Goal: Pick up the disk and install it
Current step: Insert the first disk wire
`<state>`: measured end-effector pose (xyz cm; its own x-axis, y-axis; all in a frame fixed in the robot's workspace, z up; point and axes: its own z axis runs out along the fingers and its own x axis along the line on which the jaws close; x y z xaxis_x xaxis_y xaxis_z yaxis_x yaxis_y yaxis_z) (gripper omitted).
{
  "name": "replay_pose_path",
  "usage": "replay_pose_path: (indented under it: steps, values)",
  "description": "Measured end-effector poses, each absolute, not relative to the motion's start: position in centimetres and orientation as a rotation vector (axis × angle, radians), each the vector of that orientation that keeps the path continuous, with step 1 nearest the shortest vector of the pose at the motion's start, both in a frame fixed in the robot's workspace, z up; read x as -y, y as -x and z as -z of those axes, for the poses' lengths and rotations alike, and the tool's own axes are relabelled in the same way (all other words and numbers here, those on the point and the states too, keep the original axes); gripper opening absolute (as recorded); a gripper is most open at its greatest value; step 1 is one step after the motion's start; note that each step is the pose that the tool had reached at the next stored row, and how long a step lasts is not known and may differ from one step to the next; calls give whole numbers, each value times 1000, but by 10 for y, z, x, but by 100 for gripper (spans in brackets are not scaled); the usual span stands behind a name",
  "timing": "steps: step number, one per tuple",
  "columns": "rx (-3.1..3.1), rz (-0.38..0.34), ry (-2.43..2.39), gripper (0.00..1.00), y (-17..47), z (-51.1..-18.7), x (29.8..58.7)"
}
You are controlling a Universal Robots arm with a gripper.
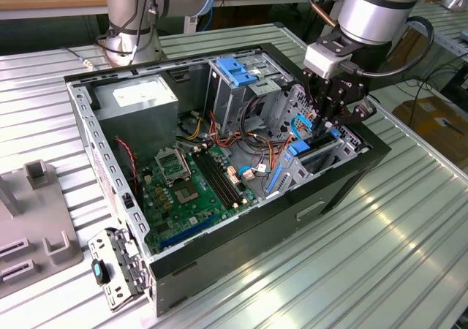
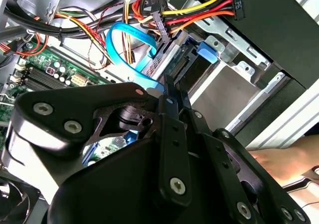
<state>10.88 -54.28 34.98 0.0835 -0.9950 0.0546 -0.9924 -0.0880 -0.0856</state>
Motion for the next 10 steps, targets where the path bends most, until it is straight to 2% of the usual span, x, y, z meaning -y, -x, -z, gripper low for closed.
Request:
replay_pose_path:
  steps: [10]
  values:
    - [-2100, 154, 2296, 16, -108, -350, 543]
